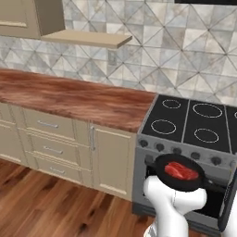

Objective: Pick up the pan with the steak in it and place it on the dining table. Then place the steak on the plate.

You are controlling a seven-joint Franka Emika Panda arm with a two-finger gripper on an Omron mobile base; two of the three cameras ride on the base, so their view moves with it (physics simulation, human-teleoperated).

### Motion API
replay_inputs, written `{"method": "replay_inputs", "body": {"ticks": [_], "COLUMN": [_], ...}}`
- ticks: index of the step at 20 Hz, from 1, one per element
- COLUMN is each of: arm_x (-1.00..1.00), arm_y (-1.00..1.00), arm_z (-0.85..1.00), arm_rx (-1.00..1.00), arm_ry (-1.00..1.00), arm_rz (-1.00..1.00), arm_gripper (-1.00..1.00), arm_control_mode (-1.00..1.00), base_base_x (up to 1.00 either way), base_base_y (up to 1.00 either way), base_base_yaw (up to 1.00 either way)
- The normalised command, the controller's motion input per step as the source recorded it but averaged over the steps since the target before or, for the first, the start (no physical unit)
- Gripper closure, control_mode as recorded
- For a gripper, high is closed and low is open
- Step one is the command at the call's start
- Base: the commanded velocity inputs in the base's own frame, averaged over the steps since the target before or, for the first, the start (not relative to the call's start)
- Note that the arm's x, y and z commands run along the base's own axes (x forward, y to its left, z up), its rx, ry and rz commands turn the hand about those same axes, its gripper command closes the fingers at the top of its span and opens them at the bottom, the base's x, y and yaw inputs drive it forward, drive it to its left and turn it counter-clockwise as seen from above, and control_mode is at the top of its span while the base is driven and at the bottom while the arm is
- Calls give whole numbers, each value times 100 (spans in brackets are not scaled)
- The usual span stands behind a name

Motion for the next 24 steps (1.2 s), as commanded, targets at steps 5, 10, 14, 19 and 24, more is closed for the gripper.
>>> {"method": "replay_inputs", "body": {"ticks": [5,10,14,19,24], "arm_x": [0,0,0,0,0], "arm_y": [0,0,0,0,0], "arm_z": [0,0,0,0,0], "arm_rx": [0,0,0,0,0], "arm_ry": [0,0,0,0,0], "arm_rz": [0,0,0,0,0], "arm_gripper": [100,100,100,100,100], "arm_control_mode": [100,100,100,100,100], "base_base_x": [-1,-1,-2,-2,-2], "base_base_y": [0,0,0,0,0], "base_base_yaw": [50,50,50,50,50]}}
